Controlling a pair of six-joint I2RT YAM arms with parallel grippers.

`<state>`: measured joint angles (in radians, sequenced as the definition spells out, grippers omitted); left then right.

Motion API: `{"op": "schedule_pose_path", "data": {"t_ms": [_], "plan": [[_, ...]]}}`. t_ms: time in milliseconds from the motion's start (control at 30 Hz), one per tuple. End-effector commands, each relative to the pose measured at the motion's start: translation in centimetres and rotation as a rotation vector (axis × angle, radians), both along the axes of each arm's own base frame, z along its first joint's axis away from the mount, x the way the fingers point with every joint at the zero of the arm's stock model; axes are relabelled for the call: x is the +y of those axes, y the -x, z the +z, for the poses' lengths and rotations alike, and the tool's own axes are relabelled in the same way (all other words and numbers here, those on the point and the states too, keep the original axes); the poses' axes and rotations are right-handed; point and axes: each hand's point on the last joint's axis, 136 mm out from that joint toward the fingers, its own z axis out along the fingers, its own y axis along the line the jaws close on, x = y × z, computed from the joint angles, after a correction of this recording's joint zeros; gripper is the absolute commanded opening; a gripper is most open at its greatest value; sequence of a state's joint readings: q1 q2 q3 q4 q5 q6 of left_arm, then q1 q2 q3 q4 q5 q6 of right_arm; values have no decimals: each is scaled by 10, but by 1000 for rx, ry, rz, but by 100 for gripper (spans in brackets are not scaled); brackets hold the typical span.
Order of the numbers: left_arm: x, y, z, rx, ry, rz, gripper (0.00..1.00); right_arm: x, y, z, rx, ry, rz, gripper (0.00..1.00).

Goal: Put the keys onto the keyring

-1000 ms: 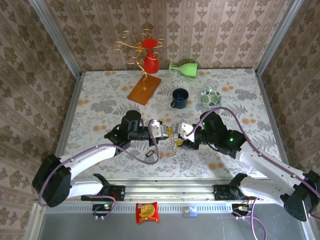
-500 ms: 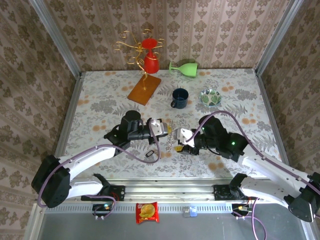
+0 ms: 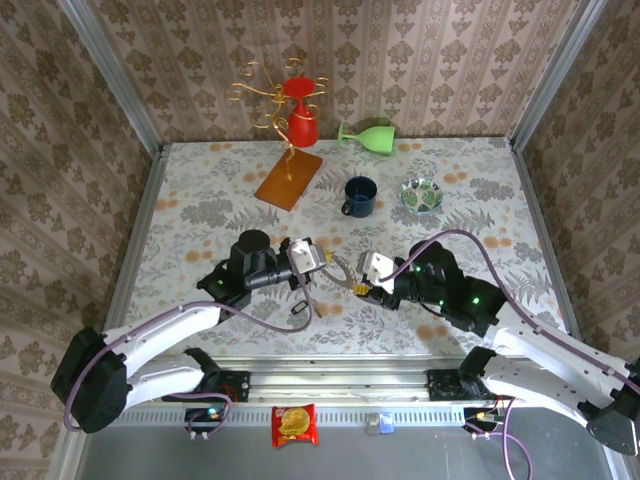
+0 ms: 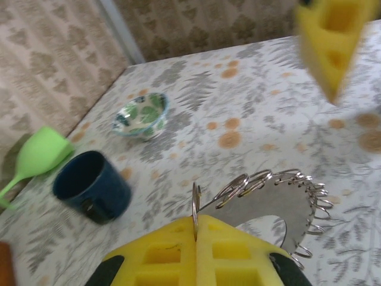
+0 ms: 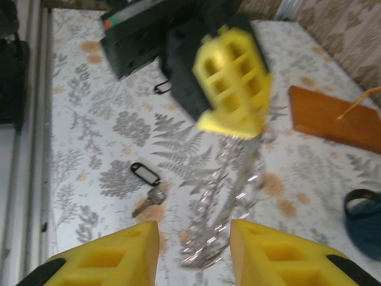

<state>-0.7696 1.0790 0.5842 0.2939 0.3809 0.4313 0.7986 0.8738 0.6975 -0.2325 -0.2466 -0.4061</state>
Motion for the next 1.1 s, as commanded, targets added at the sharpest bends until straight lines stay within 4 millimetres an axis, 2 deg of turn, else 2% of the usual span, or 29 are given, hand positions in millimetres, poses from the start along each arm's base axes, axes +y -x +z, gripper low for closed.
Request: {"op": "schedule_pose_path", "data": {"t_ms": [0,200,333,400,433,700,933,1067], "plan": [[28,-31,16,-29,62,228,0,13,10,-24,89,17,18,39],[79,-64,24,-6,145,514,0,41,7,-80,274,144,-66,37],[109,-73,26,14,198,637,0,64,0,-101,324,164,-102,39],[121,-76,26,21,214,684,0,70,-10,-109,342,155,-151,39],[126,-77,25,23,218,699,0,73,-16,-122,374,163,-183,39],[147,-78,24,16,215,756,0,91,-43,-145,650,154,-292,39],[167,-78,21,25,235,835,0,103,-56,-160,686,258,-273,37],[176,-77,17,38,229,879,0,109,-57,-171,722,304,-264,36]]}}
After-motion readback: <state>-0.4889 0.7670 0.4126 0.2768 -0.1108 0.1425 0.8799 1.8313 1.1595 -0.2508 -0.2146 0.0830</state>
